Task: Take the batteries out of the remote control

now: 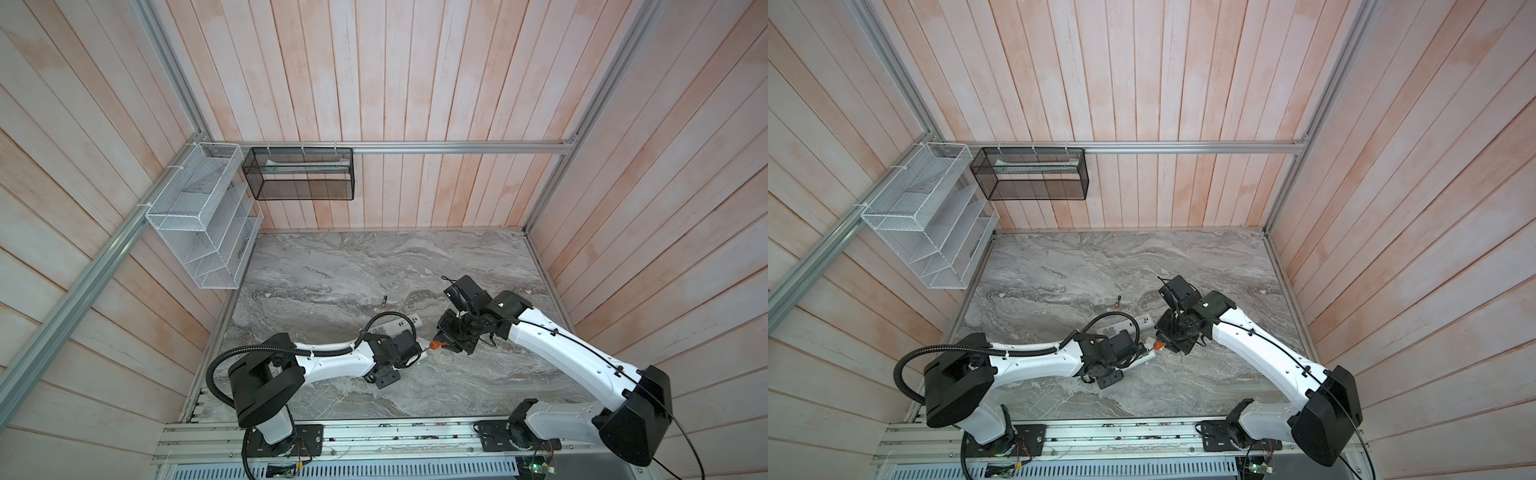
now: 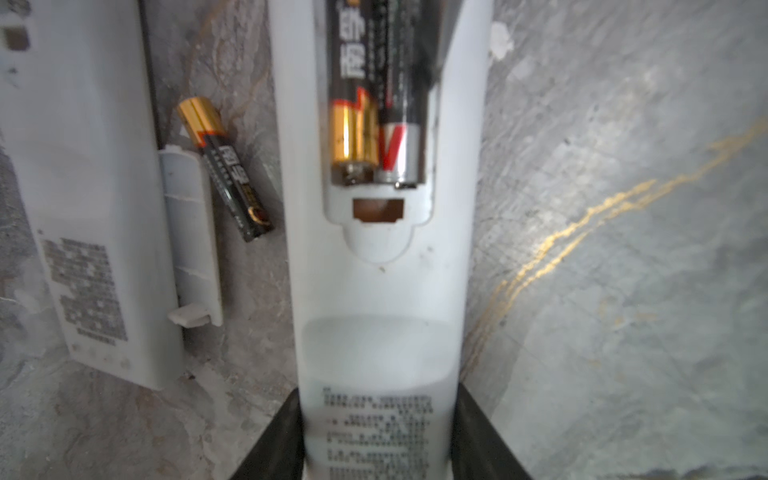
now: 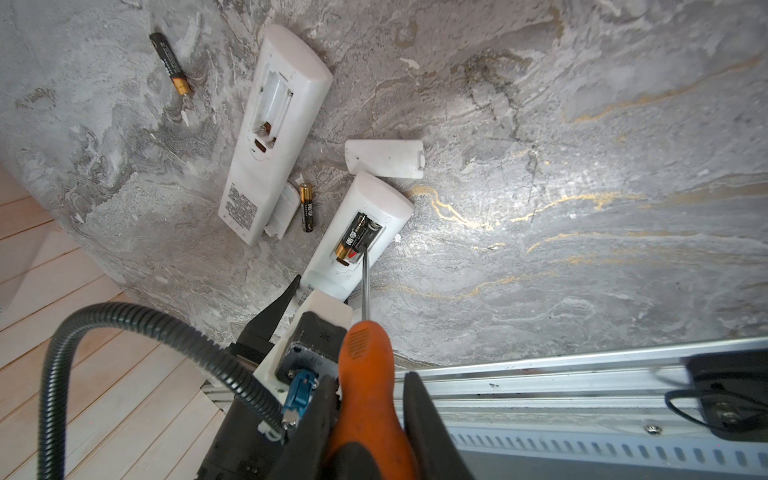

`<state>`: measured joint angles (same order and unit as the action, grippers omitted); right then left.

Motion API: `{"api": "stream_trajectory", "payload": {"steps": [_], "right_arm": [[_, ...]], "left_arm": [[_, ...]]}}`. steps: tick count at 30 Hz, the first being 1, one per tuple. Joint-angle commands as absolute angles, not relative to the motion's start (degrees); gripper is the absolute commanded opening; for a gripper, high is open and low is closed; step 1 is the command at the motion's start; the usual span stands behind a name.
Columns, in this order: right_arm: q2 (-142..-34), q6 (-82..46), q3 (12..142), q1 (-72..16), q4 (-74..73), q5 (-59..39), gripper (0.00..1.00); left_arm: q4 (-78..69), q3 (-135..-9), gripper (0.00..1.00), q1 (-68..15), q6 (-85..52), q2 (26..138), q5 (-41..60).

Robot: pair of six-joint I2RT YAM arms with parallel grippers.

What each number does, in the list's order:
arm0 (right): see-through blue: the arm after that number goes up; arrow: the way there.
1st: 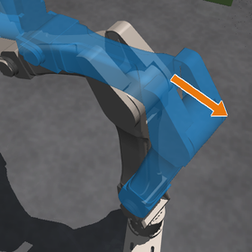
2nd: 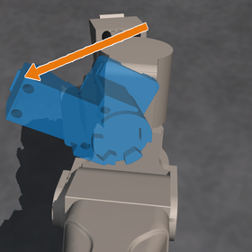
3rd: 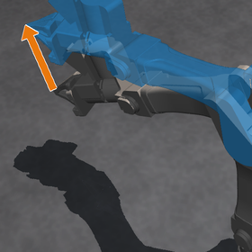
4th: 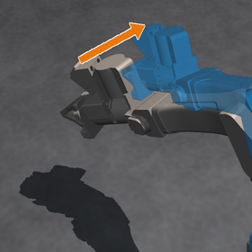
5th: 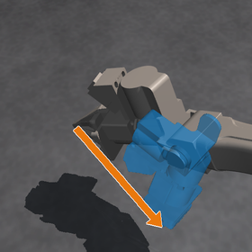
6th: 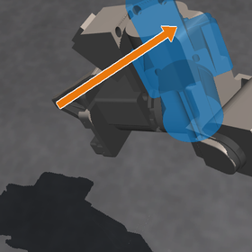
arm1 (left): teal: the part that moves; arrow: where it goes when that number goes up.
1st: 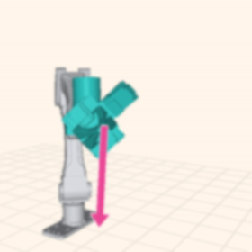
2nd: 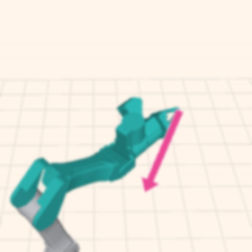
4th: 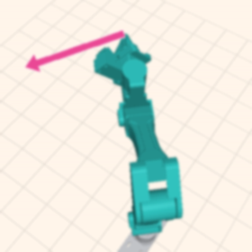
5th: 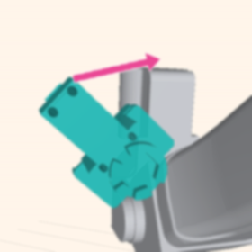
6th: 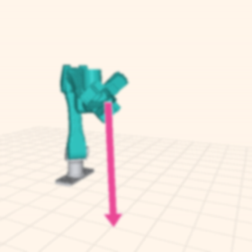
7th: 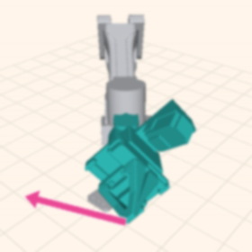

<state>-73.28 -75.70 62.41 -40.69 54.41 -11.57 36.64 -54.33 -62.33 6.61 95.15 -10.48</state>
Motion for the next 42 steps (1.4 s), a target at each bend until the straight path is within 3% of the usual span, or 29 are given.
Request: {"api": "stream_trajectory", "payload": {"steps": [1,24,34,42], "right_arm": [[-73.7,-75.9,61.8,-40.3,61.3,-6.5,0.00],[-86.5,-80.9,66.5,-51.4,59.3,-2.0,0.00],[-75.0,-89.7,50.1,-52.4,44.0,-4.6,0.00],[-60.8,-97.9,36.6,-60.1,37.2,-0.7,0.00]], "left_arm": [[34.4,-54.8,0.08,-62.8,7.2,95.8,-8.6],[37.2,-59.6,0.08,-62.8,5.2,96.8,-6.9],[36.5,-58.2,0.08,-62.3,4.2,95.3,-1.7],[36.5,-57.1,0.08,-60.2,4.8,95.0,3.0]]}}
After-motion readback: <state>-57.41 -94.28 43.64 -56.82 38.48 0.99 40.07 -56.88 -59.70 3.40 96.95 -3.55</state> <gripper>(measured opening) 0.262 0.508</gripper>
